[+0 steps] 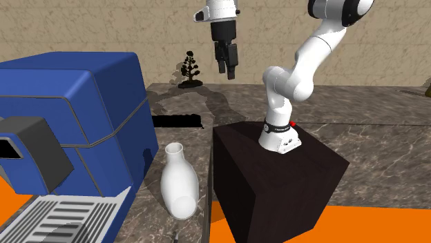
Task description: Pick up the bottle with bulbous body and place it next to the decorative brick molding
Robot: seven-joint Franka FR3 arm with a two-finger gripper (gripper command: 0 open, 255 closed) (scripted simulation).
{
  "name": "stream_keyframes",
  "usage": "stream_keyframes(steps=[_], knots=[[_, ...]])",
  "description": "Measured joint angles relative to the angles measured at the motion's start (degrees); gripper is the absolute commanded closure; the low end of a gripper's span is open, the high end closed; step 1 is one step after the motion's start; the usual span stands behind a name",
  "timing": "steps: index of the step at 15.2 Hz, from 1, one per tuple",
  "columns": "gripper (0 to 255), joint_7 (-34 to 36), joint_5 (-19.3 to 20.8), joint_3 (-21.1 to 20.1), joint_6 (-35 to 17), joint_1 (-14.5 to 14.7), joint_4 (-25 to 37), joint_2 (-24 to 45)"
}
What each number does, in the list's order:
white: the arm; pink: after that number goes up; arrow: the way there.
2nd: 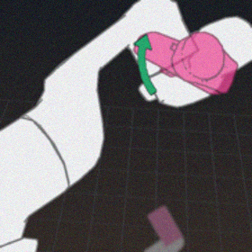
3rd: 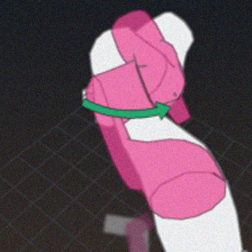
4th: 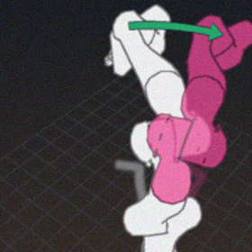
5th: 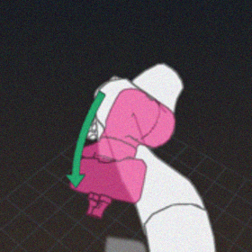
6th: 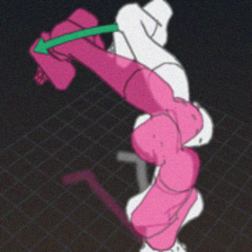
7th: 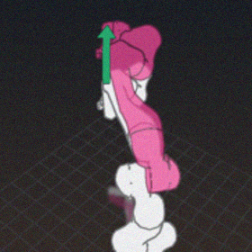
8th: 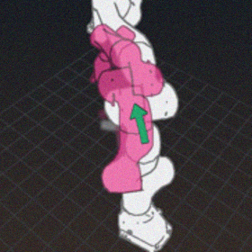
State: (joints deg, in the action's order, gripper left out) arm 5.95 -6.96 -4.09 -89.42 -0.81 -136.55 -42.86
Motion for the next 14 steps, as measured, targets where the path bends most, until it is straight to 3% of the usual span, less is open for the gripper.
stream_keyframes(steps=[3, 14], knots=[[0, 0.54, -0.29, -0.98, -1.54, 0.31, 0.66, 2.19], [0, 6.99, 0.35, -9.79, -12.52, 2.31, 11.53, 24.01]])
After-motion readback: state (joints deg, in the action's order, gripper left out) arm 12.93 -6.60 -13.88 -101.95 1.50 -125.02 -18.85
